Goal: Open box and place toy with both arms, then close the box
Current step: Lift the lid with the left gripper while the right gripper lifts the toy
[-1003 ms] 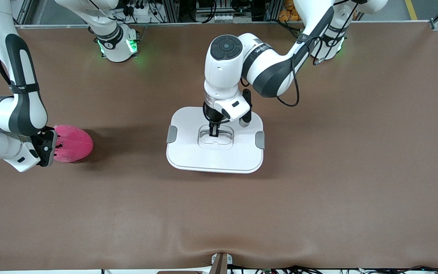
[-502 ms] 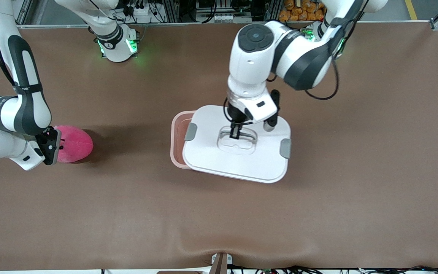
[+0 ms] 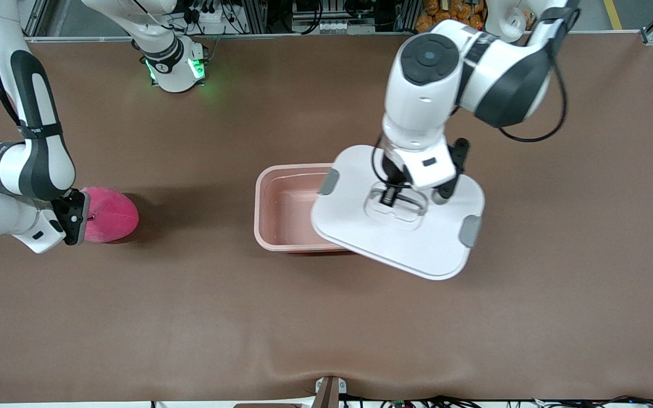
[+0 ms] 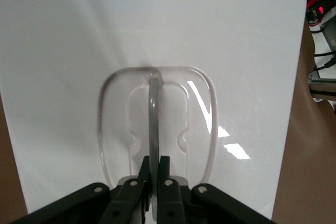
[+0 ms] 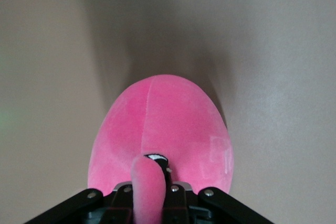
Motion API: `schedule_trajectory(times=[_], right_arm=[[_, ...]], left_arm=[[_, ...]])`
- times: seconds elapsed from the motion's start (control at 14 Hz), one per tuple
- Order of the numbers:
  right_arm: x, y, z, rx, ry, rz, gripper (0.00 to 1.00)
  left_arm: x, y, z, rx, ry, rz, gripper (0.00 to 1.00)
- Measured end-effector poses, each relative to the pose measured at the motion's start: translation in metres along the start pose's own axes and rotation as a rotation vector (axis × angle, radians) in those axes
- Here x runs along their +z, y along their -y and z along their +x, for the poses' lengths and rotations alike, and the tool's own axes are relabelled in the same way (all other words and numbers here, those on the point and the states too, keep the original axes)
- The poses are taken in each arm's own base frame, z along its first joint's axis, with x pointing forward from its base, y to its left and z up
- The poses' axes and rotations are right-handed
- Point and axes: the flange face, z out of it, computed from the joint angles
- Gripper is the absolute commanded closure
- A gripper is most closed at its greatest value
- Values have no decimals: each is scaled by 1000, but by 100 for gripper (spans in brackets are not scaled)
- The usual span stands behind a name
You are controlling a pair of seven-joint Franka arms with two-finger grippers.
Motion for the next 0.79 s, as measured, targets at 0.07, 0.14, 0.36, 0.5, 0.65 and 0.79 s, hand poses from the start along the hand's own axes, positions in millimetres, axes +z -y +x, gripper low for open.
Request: schedule_trajectory(times=[0.07,0.14,0.36,0.5,0.65,0.79], right_arm=[[0,0,-1,9,-18,0,100],[-2,1,-3,16,-30,-1,100],[-14,4,-7,22,-38,-2,100],[-26,6,-6,24,-41,-1,100],[-33,8,-6,43,-43,16,100],[-41,10,-3,82,-44,36,100]], left_arm=[[-4,2,18,27,-5,14,100],[-7,4,38,46,-9,21,100],[-9,6,93,44,-1,32,100],[-4,8,123,26,1,40,100],[0,11,149,14,1,52,100],[4,16,179,-12,1,64,100]])
